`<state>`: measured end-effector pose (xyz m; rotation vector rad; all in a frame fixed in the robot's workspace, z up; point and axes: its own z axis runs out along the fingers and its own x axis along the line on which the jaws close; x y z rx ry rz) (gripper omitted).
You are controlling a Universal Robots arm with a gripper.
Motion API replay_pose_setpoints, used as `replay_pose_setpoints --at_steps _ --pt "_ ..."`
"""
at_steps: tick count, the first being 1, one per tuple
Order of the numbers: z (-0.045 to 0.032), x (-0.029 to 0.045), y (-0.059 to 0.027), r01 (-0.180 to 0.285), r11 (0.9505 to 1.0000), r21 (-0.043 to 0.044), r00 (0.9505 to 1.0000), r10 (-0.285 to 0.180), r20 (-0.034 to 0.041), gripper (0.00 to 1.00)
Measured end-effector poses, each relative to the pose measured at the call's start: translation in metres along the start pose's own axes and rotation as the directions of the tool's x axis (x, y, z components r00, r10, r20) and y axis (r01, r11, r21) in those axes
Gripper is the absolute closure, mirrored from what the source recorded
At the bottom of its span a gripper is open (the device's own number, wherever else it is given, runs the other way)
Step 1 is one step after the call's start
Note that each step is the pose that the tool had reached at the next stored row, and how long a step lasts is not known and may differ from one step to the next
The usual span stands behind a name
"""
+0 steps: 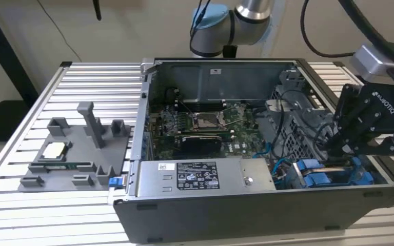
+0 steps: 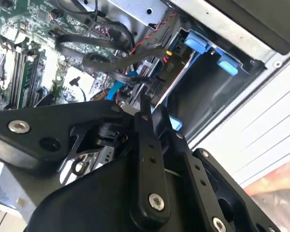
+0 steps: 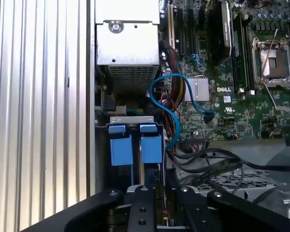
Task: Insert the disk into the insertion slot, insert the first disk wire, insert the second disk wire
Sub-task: 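Insert the second disk wire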
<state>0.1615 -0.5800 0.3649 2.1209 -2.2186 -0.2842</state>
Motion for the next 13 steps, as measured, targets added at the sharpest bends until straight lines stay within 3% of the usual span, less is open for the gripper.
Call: replay_pose_setpoints --at_steps 4,13 --pt "-0.0164 -0.0015 0.0028 0.0 1.0 -0.0001 1.0 0.0 0.0005 0.76" --pt "-0.0177 -0.0016 0.0031 0.0 1.0 -0.0002 1.0 0.0 0.0007 0.76"
